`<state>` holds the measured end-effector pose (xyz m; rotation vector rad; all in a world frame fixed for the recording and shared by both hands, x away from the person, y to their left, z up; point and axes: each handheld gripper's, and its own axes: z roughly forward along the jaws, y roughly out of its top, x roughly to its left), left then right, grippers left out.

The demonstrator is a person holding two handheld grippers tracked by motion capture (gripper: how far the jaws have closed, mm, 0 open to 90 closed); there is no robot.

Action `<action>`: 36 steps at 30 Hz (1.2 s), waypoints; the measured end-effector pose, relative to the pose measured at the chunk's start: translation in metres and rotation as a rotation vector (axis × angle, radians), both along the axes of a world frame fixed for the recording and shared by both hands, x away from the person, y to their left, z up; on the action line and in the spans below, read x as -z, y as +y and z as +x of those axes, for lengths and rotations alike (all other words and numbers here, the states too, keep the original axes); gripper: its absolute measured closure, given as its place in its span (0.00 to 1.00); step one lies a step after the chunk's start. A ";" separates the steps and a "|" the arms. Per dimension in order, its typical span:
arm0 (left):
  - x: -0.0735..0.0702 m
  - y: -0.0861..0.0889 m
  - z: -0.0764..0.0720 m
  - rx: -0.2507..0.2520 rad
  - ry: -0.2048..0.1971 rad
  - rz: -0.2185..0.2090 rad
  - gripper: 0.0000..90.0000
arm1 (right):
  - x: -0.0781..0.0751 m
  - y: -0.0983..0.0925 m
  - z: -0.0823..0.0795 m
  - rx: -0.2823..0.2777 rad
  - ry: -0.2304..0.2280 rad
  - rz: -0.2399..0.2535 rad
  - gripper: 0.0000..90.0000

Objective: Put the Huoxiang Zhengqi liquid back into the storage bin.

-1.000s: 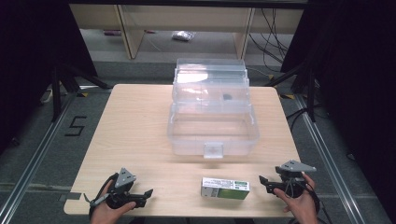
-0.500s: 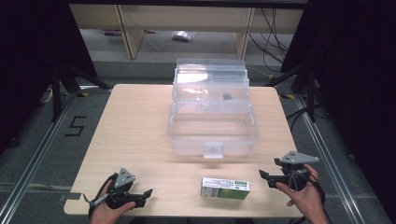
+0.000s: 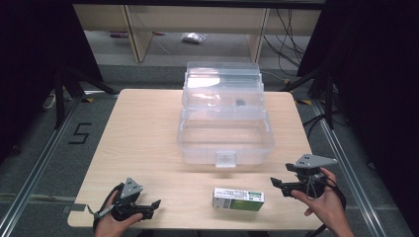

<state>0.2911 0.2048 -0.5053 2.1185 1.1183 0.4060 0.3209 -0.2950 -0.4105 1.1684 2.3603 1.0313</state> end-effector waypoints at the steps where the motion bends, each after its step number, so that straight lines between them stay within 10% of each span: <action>1: 0.001 0.000 0.000 -0.002 -0.007 0.003 0.17 | -0.002 0.001 0.001 -0.021 -0.017 -0.007 0.29; 22: 0.001 0.000 0.000 -0.004 -0.008 0.007 0.17 | -0.025 0.048 -0.015 -0.234 -0.027 -0.040 0.29; 36: 0.001 -0.002 0.000 -0.011 -0.012 -0.012 0.17 | -0.007 0.084 -0.015 -0.360 -0.010 -0.137 0.29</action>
